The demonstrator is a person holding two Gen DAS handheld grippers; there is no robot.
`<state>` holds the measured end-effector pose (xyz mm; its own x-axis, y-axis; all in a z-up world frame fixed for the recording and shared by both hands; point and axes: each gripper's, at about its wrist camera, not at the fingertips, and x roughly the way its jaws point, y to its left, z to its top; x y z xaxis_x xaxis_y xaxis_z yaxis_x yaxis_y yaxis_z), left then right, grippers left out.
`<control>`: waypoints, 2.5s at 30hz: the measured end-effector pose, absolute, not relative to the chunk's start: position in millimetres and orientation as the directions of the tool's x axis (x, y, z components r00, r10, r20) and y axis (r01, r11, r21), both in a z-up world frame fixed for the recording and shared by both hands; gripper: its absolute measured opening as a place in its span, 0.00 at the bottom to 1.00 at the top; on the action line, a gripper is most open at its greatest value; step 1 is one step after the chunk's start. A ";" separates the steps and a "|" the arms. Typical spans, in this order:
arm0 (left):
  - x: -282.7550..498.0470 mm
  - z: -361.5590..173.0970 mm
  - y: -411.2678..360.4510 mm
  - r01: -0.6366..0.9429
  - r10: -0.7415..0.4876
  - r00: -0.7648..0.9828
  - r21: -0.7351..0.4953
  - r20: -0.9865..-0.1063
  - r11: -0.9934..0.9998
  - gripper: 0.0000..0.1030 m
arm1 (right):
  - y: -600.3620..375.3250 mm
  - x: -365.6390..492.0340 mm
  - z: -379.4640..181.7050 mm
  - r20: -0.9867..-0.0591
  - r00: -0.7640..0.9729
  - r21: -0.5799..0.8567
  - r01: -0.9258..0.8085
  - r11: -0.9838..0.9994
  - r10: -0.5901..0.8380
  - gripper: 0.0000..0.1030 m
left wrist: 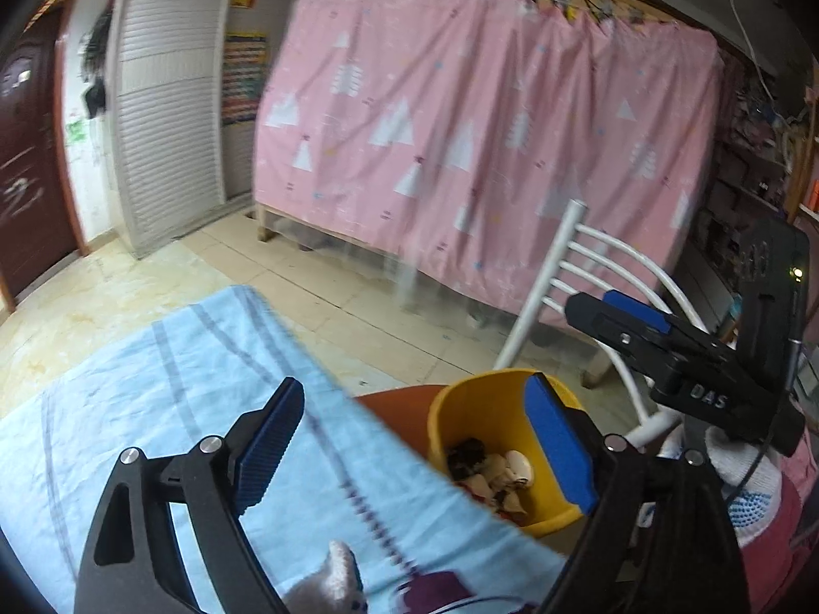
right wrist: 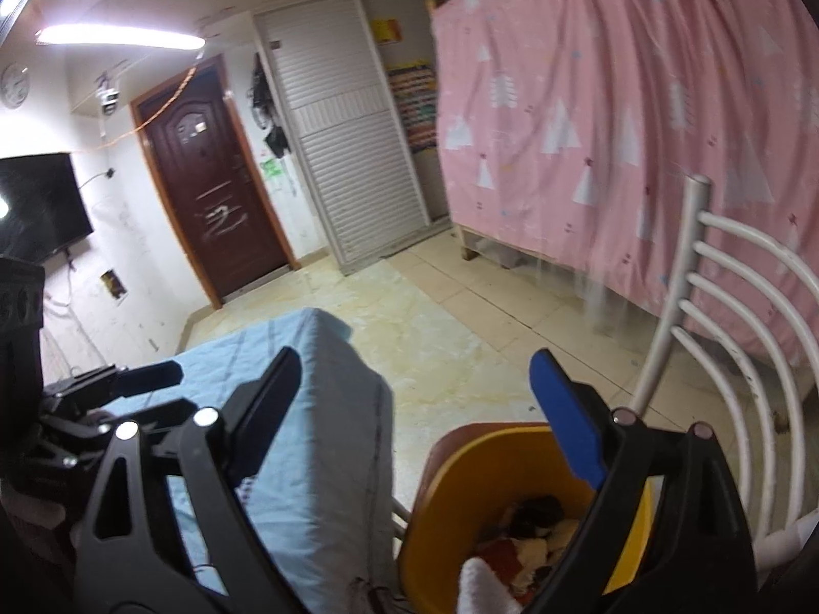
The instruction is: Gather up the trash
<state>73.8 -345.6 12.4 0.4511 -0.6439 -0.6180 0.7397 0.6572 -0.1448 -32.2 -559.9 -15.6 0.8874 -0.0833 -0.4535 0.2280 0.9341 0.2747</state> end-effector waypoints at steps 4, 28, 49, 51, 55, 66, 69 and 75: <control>75.6 17.5 -317.8 0.705 -0.618 0.510 -0.121 -0.598 0.699 0.78 | -534.5 -20.9 -8.3 -0.442 0.896 0.258 0.176 0.950 -0.046 0.86; 91.1 30.0 -164.0 0.315 -0.279 0.814 -0.017 -0.509 0.949 0.79 | -384.7 37.0 2.9 -0.475 0.853 0.198 -0.138 0.970 0.218 0.88; 88.9 35.4 -85.3 0.029 -0.012 0.872 0.028 -0.489 0.999 0.79 | -305.2 62.0 2.7 -0.506 0.796 0.159 -0.292 0.943 0.331 0.88; 88.4 35.2 -78.2 0.014 0.001 0.873 0.026 -0.488 1.000 0.79 | -301.4 62.8 2.4 -0.507 0.794 0.158 -0.298 0.941 0.336 0.88; 92.2 33.1 -71.5 -0.006 0.014 0.871 0.018 -0.492 1.000 0.79 | -292.5 65.6 1.4 -0.512 0.788 0.155 -0.307 0.939 0.342 0.88; 95.2 27.3 -55.3 -0.045 0.041 0.864 0.004 -0.502 0.999 0.79 | -274.6 73.0 -0.1 -0.523 0.775 0.145 -0.329 0.933 0.355 0.88; 96.9 26.0 -52.2 -0.053 0.048 0.861 0.004 -0.506 0.999 0.79 | -270.6 75.1 -0.9 -0.526 0.773 0.142 -0.332 0.932 0.356 0.88; 99.7 24.8 -48.0 -0.060 0.050 0.860 -0.004 -0.508 0.998 0.79 | -267.9 78.4 -2.4 -0.532 0.767 0.141 -0.337 0.931 0.358 0.88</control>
<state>99.7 -48.0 24.8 0.8598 0.0496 -0.5083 -0.0597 0.9982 -0.0036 78.4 -267.9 -2.4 0.7674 0.3581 -0.5318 -0.3369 0.9310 0.1408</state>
